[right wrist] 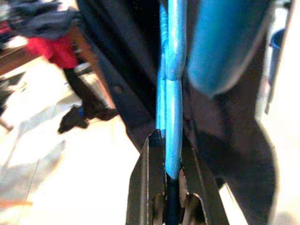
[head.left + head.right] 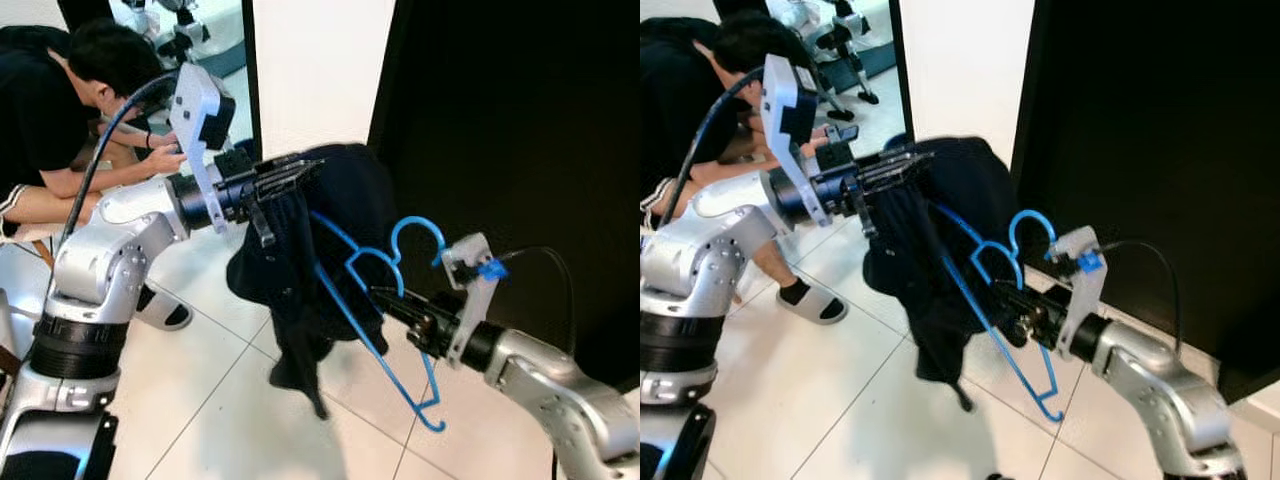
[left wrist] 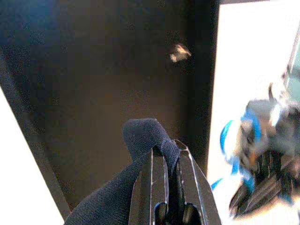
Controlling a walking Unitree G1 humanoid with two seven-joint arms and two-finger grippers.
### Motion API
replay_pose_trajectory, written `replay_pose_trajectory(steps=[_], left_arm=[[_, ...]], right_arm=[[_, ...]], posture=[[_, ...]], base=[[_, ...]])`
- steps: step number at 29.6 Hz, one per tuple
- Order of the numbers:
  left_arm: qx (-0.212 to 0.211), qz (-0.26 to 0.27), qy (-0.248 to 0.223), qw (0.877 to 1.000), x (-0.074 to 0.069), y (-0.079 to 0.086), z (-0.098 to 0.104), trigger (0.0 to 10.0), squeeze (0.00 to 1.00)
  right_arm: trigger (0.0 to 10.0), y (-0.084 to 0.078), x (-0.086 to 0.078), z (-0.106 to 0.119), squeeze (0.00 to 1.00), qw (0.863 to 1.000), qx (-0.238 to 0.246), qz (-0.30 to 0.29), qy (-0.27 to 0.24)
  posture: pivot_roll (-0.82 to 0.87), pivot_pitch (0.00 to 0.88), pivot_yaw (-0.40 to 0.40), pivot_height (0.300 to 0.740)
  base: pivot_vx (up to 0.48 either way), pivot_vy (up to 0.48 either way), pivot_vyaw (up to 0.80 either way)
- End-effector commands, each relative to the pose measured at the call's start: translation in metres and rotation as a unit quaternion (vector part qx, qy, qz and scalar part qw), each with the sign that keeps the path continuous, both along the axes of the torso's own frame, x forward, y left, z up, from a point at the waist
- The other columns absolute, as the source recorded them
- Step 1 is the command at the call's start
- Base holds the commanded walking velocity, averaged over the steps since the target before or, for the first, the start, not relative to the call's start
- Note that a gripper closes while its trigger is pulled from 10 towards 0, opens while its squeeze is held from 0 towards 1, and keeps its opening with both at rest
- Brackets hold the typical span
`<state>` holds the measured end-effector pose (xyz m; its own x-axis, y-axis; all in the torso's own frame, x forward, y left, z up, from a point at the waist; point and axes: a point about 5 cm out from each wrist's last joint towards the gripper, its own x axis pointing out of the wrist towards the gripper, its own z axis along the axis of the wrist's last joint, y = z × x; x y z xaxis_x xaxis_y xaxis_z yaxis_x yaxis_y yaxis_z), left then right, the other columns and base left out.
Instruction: Hang hanger
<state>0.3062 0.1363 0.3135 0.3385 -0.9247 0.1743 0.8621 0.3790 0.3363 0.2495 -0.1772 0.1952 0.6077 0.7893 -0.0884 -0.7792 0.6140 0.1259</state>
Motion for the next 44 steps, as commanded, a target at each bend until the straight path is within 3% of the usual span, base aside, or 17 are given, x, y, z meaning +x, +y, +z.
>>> replay_pose_trajectory(steps=[1,7,14,17,20,24,32,41,44], left_arm=[[0.015,-0.031,-0.026,0.999,-0.007,0.0,0.01,10.0,0.0],[0.07,-0.06,-0.034,0.995,-0.009,0.012,0.017,10.0,0.0],[0.093,-0.085,-0.037,0.991,-0.013,0.01,0.019,10.0,0.0],[0.115,-0.106,-0.041,0.987,-0.016,0.007,0.019,10.0,0.0],[0.127,-0.107,-0.043,0.985,-0.016,0.008,0.019,10.0,0.0],[0.158,-0.087,-0.052,0.982,-0.012,0.017,0.019,10.0,0.0],[0.185,-0.055,-0.066,0.979,-0.007,0.028,0.022,10.0,0.0],[0.195,-0.041,-0.077,0.977,-0.005,0.032,0.025,10.0,0.0],[0.197,-0.035,-0.081,0.976,-0.002,0.033,0.025,10.0,0.0]], right_arm=[[10.0,-0.007,-0.006,0.01,0.0,0.999,0.004,0.023,-0.022],[10.0,-0.029,-0.016,0.024,0.0,0.996,-0.028,0.079,-0.036],[10.0,-0.027,-0.018,0.026,0.0,0.992,-0.043,0.112,-0.031],[10.0,-0.025,-0.021,0.022,0.0,0.987,-0.071,0.144,-0.021],[10.0,-0.029,-0.02,0.021,0.0,0.985,-0.09,0.144,-0.016],[10.0,-0.055,-0.017,0.026,0.0,0.984,-0.136,0.113,-0.013],[10.0,-0.077,-0.02,0.033,0.0,0.981,-0.175,0.083,-0.01],[10.0,-0.076,-0.025,0.048,0.0,0.984,-0.148,0.097,-0.035],[10.0,-0.068,-0.03,0.06,0.0,0.982,-0.112,0.137,-0.061]], posture=[[0.02,0.137,-0.015,0.74],[0.03,0.133,-0.014,0.74],[0.03,0.127,-0.016,0.74],[0.04,0.121,-0.016,0.74],[0.04,0.118,-0.016,0.74],[0.04,0.116,-0.016,0.74],[0.04,0.119,-0.017,0.74],[0.03,0.122,-0.016,0.74],[0.04,0.122,-0.016,0.74]], base=[[0.0,0.0,0.0],[0.0,0.0,0.0],[0.0,0.0,0.0],[0.0,0.0,0.0],[0.0,0.0,0.0],[0.0,0.0,0.0],[0.0,0.0,0.0],[0.0,0.0,0.0],[0.0,0.0,0.0]])
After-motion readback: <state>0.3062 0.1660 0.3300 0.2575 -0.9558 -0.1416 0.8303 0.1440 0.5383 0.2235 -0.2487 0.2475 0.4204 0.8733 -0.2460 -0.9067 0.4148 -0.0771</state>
